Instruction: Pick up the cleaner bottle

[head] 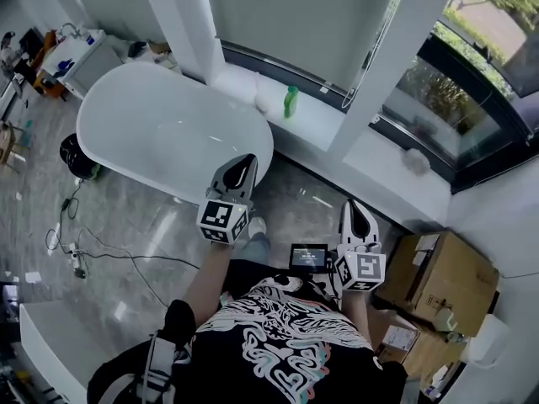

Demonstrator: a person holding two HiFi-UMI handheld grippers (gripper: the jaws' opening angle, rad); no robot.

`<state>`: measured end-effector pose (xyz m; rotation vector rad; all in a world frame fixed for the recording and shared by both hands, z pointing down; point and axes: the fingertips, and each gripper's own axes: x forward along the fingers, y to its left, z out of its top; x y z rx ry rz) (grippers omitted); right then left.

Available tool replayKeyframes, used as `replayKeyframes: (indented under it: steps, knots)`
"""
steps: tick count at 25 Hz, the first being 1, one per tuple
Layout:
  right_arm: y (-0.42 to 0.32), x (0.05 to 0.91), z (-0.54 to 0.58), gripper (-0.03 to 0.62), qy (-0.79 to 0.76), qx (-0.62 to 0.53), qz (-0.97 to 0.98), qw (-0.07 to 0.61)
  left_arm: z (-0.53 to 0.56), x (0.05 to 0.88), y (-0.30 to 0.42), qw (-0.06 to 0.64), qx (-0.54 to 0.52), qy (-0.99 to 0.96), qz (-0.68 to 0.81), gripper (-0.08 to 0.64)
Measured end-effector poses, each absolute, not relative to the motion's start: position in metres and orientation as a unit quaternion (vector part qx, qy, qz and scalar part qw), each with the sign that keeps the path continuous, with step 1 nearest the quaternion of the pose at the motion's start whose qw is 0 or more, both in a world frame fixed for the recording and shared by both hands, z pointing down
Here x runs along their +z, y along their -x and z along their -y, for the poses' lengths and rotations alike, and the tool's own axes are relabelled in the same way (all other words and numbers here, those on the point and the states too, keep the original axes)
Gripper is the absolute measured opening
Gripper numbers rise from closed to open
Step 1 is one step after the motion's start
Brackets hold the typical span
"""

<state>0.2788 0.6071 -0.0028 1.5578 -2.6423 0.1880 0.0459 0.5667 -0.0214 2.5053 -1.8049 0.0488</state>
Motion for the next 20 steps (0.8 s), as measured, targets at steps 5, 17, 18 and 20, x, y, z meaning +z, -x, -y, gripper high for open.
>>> replayKeyframes:
  steps: [5,17,18,20]
  knots:
    - [-0.277,-0.002,-0.583,0.028,-0.509,0.058,0.858,0.036,-0.543,-0.016,-0.055,0.023,0.028,-0.819,0.573,0.025]
    - [-0.228,-0.003,-0.452,0.028,-0.547,0.054,0.834,0.049,-0.400,-0.013,0.005,0.022,0.040,-0.814,0.579,0.025]
    - [-0.222,-0.005,-0.439,0.028,-0.549,0.054,0.833,0.049,-0.387,-0.014,0.012,0.022,0.040,-0.815,0.578,0.025]
    - [-0.210,-0.008,-0.413,0.028,-0.552,0.053,0.830,0.051,-0.360,-0.015,0.025,0.020,0.043,-0.814,0.579,0.025]
